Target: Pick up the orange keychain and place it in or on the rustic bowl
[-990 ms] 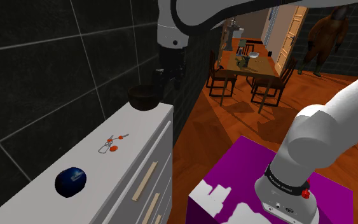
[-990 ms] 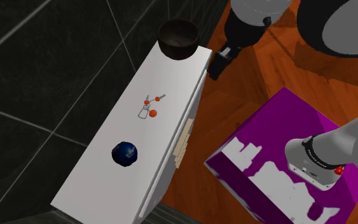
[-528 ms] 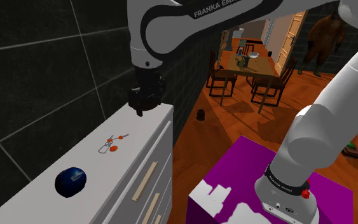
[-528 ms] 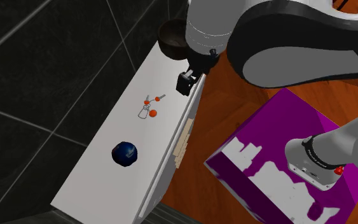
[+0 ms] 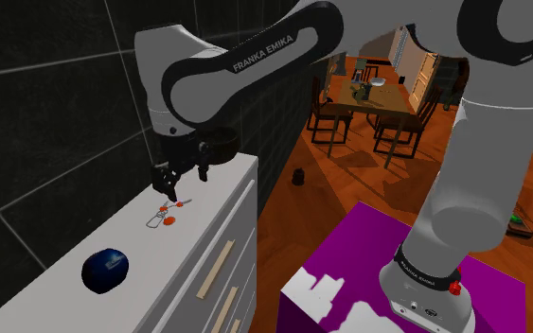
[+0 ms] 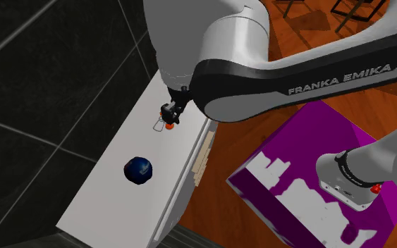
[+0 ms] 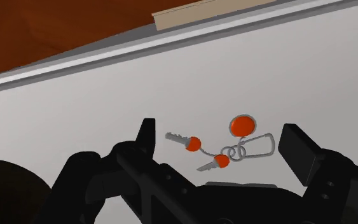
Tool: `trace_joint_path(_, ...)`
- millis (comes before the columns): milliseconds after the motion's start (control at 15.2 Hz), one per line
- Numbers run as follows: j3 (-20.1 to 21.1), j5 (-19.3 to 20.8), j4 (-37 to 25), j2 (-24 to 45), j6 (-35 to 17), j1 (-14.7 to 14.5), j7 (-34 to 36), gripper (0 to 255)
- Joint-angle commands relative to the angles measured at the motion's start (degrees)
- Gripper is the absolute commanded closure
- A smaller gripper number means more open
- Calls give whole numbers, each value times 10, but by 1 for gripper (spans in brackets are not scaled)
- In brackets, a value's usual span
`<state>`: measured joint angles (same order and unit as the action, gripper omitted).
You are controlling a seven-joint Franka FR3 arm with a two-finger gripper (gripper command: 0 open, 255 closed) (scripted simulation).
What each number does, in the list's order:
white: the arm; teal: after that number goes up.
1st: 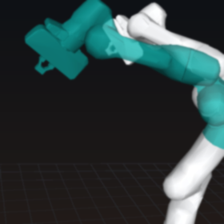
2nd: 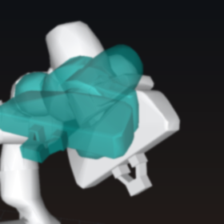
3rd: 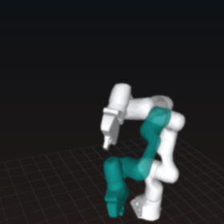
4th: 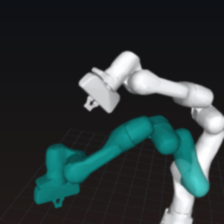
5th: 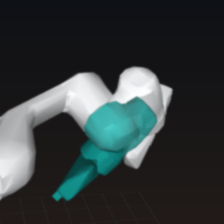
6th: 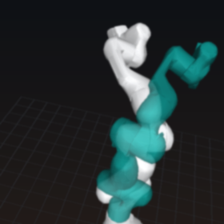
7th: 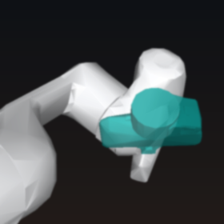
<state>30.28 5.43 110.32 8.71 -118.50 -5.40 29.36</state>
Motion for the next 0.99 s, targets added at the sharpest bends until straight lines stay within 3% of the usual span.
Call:
trace_joint_path(0, 1, 28, -36, 52, -3, -15, 24, 0)
trace_joint_path(264, -7, 71, -113, 144, 5, -53, 61, 0)
trace_joint_path(924, -17, 88, -89, 170, -43, -59, 71, 0)
